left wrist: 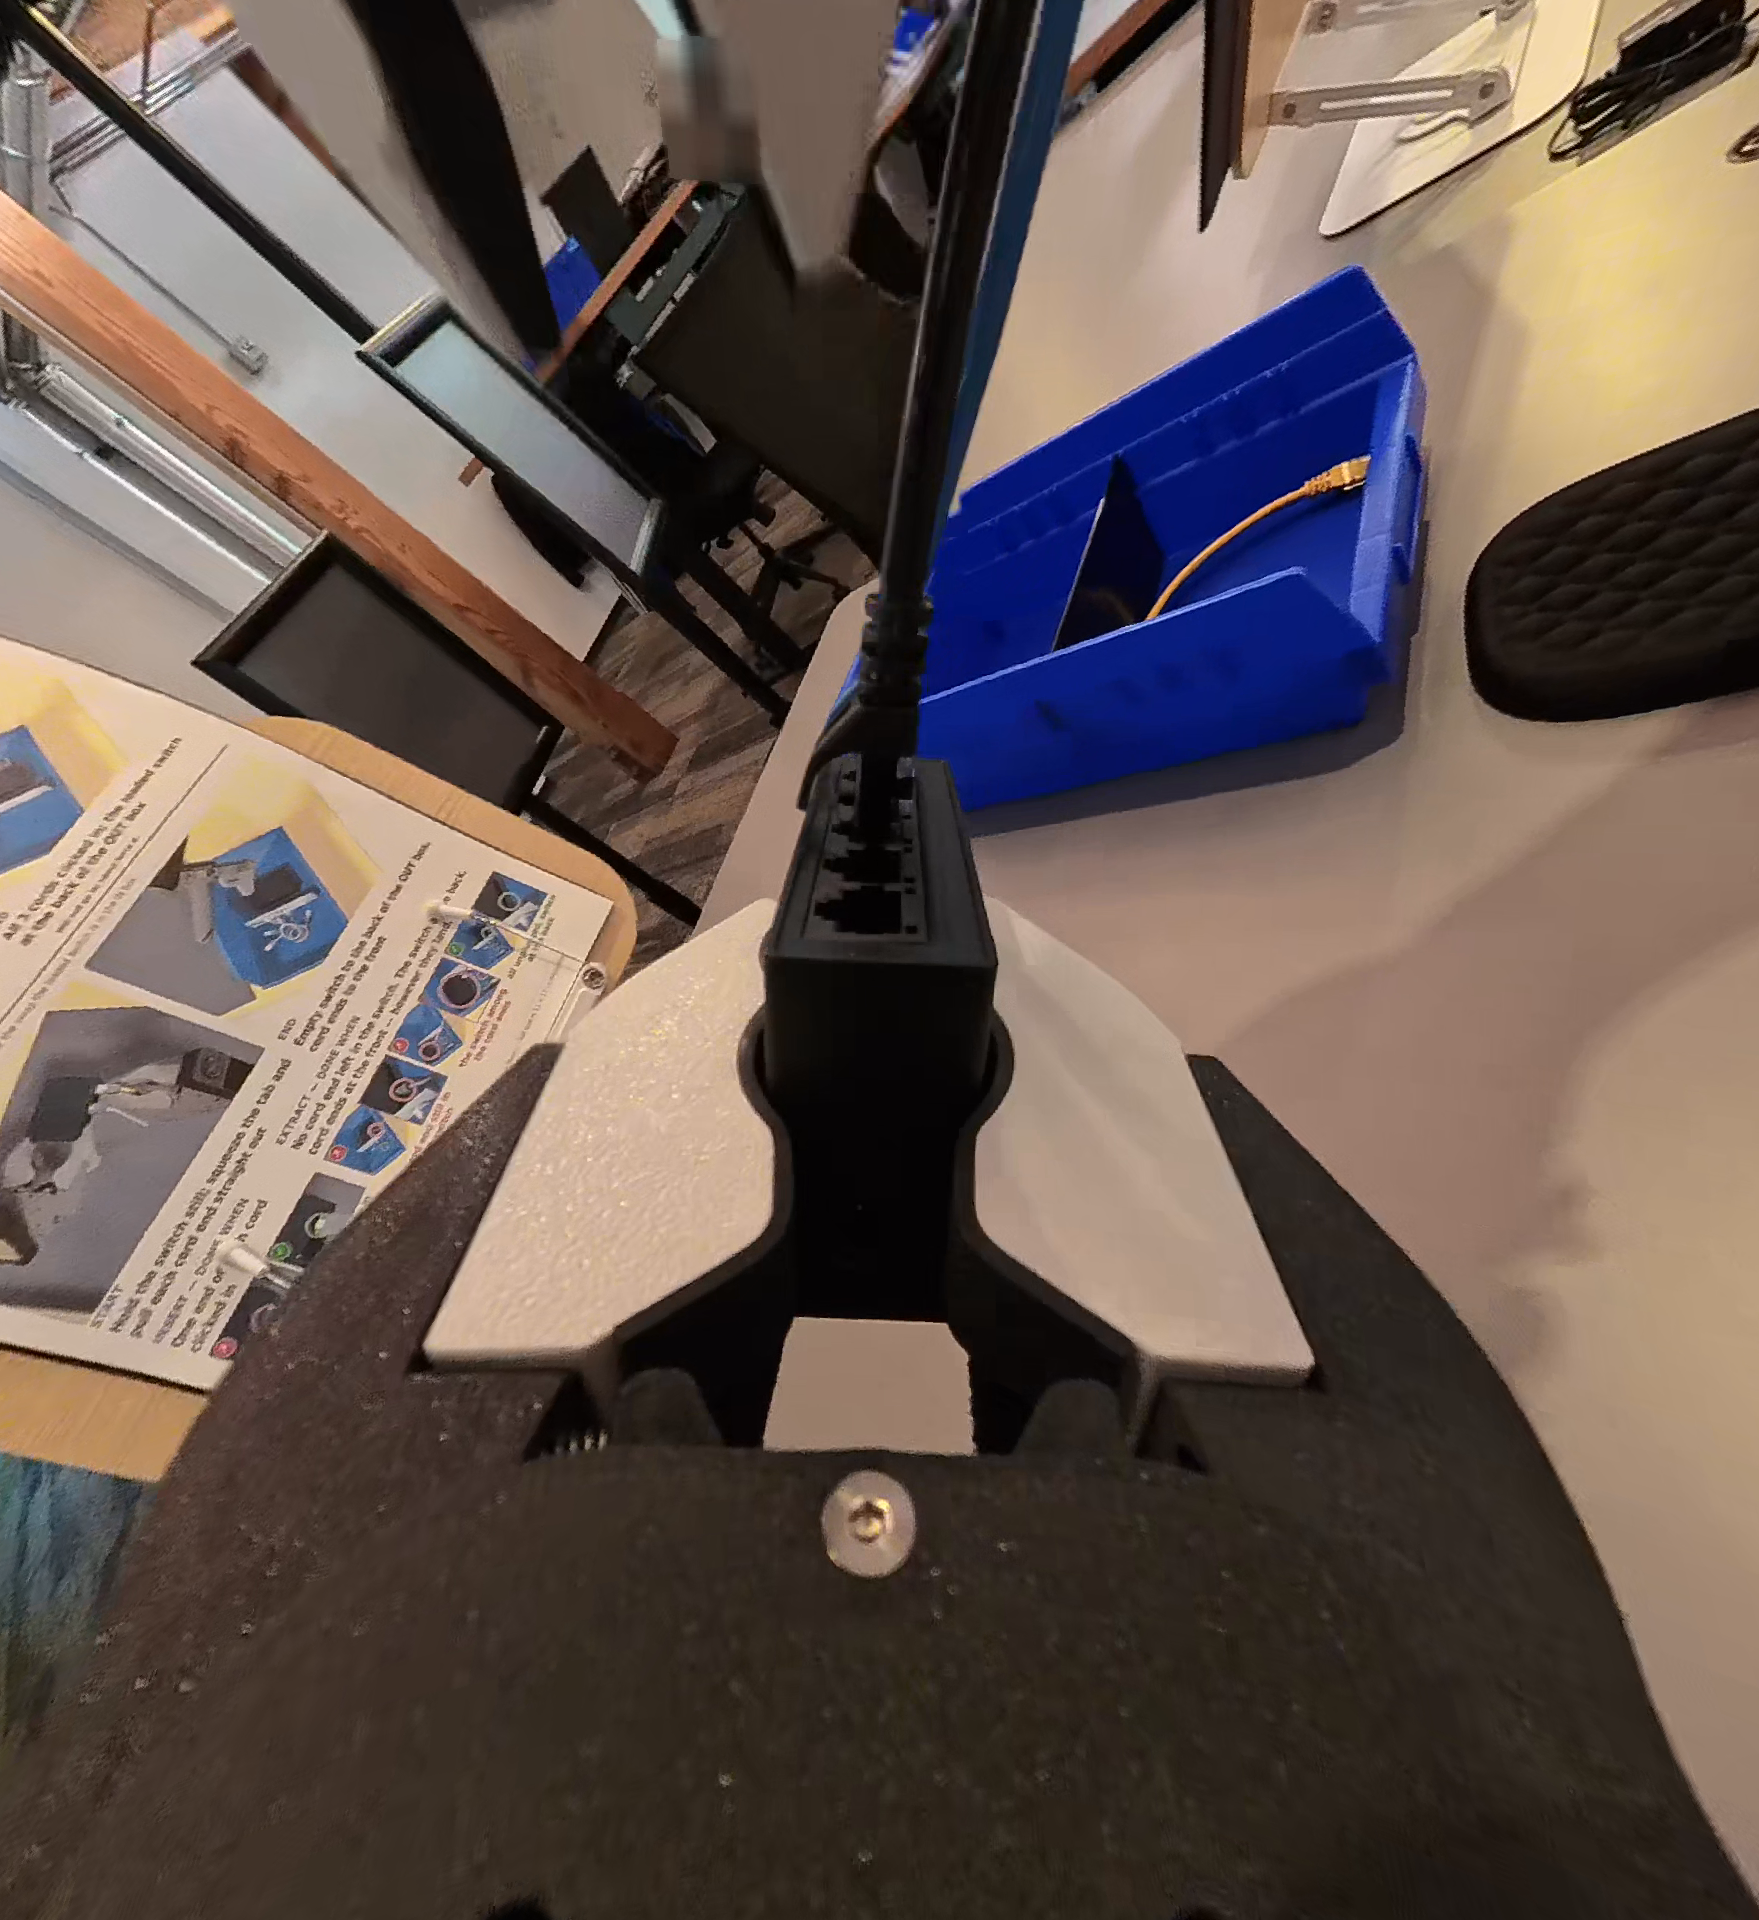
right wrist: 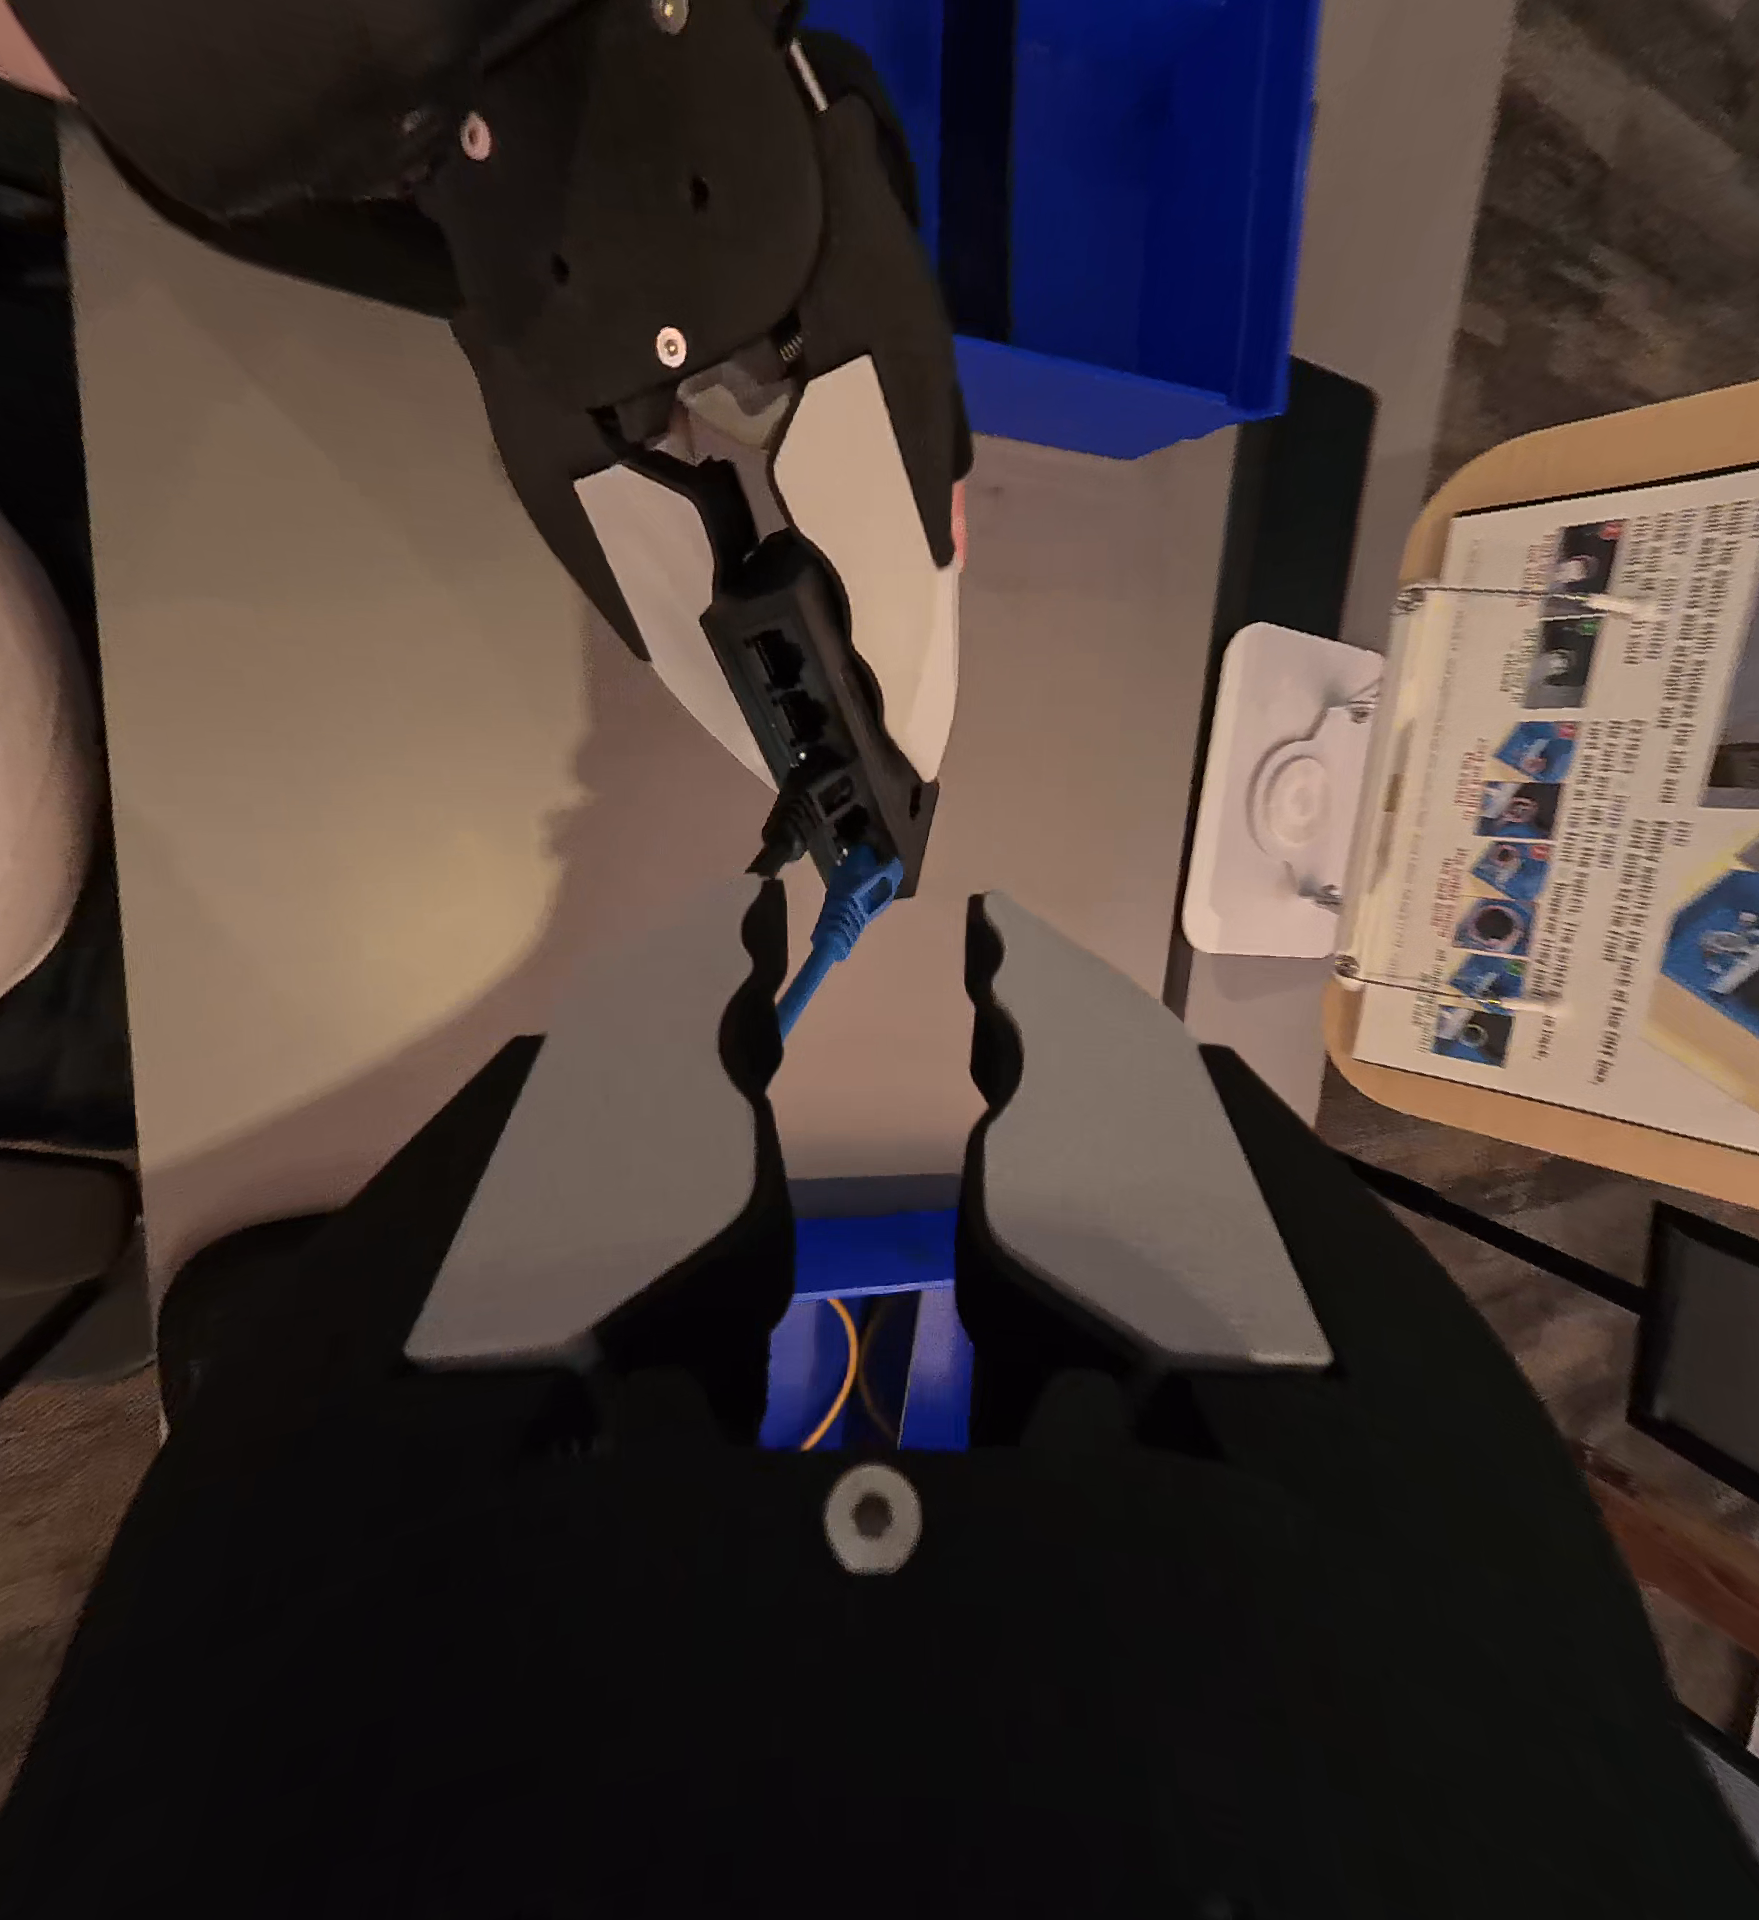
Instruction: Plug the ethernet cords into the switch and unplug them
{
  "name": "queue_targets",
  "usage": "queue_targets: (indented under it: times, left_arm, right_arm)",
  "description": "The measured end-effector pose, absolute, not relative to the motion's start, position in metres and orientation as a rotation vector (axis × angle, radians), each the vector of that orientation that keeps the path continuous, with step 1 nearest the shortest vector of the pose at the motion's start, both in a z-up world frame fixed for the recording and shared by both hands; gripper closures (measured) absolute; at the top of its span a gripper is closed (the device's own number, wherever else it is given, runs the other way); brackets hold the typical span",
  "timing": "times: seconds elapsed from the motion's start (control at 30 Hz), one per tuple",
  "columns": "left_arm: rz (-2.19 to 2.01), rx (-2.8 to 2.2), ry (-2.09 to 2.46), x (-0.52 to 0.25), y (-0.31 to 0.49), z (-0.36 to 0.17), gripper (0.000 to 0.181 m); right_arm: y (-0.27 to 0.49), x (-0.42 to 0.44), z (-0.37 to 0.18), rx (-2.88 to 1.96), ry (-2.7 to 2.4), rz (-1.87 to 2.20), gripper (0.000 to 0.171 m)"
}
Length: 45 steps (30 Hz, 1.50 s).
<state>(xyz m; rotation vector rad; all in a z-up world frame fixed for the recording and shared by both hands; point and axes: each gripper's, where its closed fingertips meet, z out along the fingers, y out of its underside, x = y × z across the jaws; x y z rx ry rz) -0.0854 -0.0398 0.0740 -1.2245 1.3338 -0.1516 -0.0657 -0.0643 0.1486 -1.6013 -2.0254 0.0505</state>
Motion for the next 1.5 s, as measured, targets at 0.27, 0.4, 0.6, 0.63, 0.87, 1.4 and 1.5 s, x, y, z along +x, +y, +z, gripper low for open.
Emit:
queue_targets:
  times: [0.27, 0.4, 0.6, 0.63, 0.87, 1.4, 1.5]
  left_arm:
    - [-0.135, -1.259, 1.259, -0.102, -0.023, 0.079, 0.152]
    - [-0.130, -1.275, 1.246, -0.105, -0.018, 0.077, 0.152]
    - [-0.148, -1.268, 1.232, -0.105, -0.018, 0.079, 0.152]
    - [-0.153, -1.265, 1.231, -0.105, -0.019, 0.080, 0.152]
    - [-0.183, -1.238, 1.206, -0.107, -0.023, 0.089, 0.152]
    - [-0.289, -1.194, 1.224, -0.095, -0.033, 0.088, 0.152]
    - [-0.284, -1.171, 1.220, -0.097, -0.035, 0.093, 0.152]
  right_arm:
    - [-0.083, -0.051, 0.190, -1.386, -1.898, 0.057, 0.132]
    - [-0.100, -0.046, 0.204, -1.294, -1.850, 0.155, 0.128]
    - [-0.094, -0.033, 0.196, -1.294, -1.846, 0.108, 0.120]
    - [-0.092, -0.032, 0.192, -1.294, -1.857, 0.090, 0.120]
    - [-0.085, -0.033, 0.182, -1.284, -1.889, 0.053, 0.124]
    - [-0.089, -0.053, 0.172, -1.198, -2.116, 0.047, 0.133]
    - [-0.083, -0.042, 0.176, -1.245, -2.128, 0.037, 0.134]
